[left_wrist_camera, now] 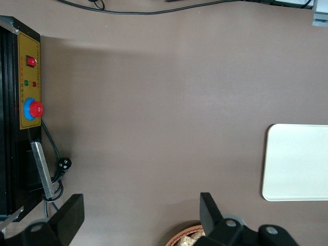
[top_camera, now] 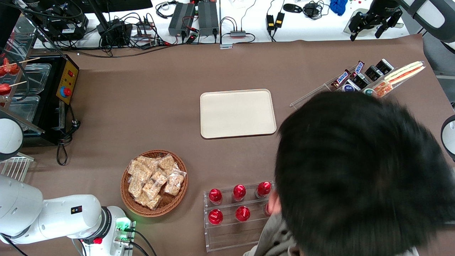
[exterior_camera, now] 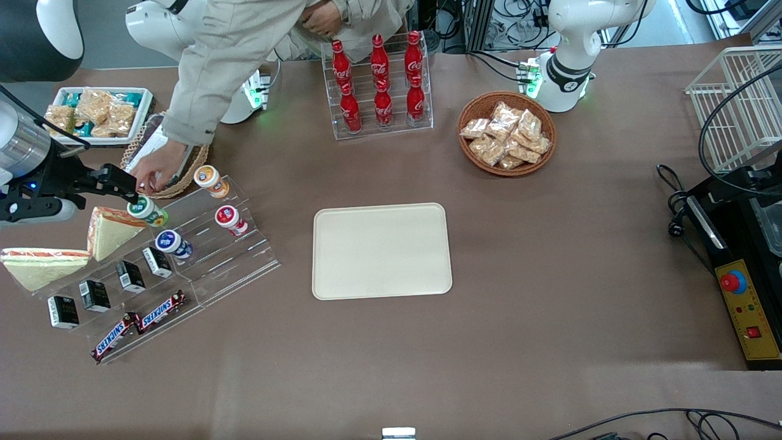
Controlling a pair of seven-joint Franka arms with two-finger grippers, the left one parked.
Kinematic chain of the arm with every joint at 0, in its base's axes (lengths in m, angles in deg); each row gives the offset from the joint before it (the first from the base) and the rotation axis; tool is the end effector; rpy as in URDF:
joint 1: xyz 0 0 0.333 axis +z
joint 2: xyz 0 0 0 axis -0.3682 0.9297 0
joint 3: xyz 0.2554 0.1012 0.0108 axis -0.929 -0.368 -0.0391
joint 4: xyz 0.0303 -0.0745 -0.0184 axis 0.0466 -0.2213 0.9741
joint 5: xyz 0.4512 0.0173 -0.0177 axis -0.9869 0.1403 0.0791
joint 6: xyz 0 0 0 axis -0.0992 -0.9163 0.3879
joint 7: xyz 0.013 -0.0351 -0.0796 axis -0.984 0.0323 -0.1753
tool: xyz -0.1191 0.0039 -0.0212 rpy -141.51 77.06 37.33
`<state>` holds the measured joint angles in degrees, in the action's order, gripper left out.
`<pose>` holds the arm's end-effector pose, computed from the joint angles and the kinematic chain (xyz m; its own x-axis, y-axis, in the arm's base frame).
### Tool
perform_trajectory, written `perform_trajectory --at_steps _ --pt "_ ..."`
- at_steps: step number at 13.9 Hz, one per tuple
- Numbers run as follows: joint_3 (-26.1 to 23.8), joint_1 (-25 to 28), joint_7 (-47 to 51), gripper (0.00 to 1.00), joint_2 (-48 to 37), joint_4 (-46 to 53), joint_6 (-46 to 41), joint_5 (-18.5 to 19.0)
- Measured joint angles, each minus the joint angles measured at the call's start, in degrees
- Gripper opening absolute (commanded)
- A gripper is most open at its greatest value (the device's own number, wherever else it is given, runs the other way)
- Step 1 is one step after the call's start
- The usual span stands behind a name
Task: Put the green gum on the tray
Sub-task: 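Move the right gripper over the acrylic rack toward the green gum bottle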
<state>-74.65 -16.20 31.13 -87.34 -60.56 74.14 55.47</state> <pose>0.6149 0.0304 0.5557 0.9982 0.0549 -0.0244 0.0552 -0.9984 0.0114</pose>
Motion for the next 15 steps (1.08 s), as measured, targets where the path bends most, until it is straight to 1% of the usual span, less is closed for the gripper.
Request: perform_trajectory --at_steps 4,5,7,9,11,13,15 --pt "0.08 0.00 -0.63 1.00 0.02 0.01 0.00 0.00" --pt "0.26 -0.02 -2.98 1.00 0.01 0.04 0.00 0.00" --pt "1.78 -0.17 -11.14 1.00 -0.03 0.09 -0.01 0.00" --pt "5.19 -0.34 -19.54 1.00 -0.05 0.08 -0.18 -0.01" --pt "8.11 -0.62 -25.63 1.00 -0.12 -0.05 -1.03 -0.02" --pt "9.72 -0.70 -28.43 1.00 -0.54 -1.82 -1.00 -0.06" --pt "10.00 -0.68 -29.04 1.00 -2.23 -6.91 1.86 -0.08"
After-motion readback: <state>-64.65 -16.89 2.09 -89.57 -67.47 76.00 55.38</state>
